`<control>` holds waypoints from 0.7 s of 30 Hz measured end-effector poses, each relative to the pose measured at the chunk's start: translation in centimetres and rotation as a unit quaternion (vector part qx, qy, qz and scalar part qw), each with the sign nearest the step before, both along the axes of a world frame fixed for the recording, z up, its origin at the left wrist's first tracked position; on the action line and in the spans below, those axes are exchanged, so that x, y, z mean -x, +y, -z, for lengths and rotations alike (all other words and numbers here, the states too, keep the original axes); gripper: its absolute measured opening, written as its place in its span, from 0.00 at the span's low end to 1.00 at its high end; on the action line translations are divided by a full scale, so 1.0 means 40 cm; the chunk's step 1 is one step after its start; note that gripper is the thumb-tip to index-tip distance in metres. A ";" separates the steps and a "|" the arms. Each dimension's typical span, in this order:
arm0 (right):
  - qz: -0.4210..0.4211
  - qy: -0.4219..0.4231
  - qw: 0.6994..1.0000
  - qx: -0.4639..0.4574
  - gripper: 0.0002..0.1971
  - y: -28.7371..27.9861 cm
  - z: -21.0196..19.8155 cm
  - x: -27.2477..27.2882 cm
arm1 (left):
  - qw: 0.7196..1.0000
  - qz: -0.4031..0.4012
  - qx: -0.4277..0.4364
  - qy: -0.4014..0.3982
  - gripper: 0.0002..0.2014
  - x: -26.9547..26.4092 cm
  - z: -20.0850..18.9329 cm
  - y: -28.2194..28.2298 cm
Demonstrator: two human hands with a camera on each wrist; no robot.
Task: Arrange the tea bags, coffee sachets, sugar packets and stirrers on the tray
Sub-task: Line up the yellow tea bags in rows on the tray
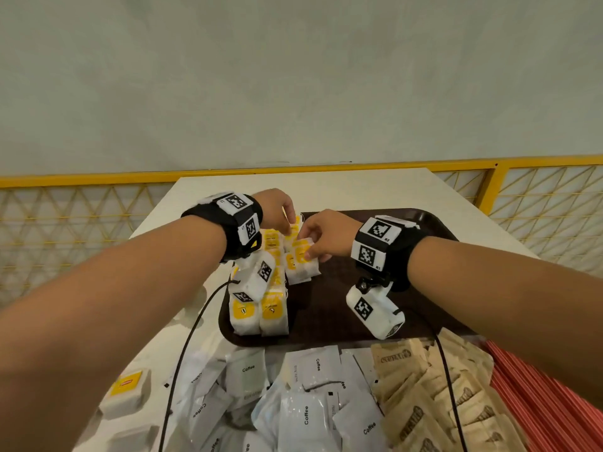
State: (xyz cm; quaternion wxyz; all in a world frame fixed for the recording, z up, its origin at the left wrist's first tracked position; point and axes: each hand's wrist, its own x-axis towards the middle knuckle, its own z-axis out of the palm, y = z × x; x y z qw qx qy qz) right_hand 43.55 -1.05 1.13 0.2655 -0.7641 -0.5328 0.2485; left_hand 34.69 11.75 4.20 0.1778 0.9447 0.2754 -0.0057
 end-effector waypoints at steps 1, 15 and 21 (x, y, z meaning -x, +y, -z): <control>0.004 0.000 1.000 -0.003 0.15 -0.001 0.004 -0.001 | 1.000 -0.005 -0.010 -0.002 0.04 0.005 -0.010 0.003; 0.076 0.110 0.991 0.001 0.28 -0.047 0.037 0.004 | 0.999 0.015 -0.021 0.046 0.13 0.038 0.030 -0.046; 0.055 0.177 0.983 -0.011 0.36 -0.044 0.031 0.028 | 0.999 -0.010 -0.003 0.038 0.19 0.057 0.023 -0.034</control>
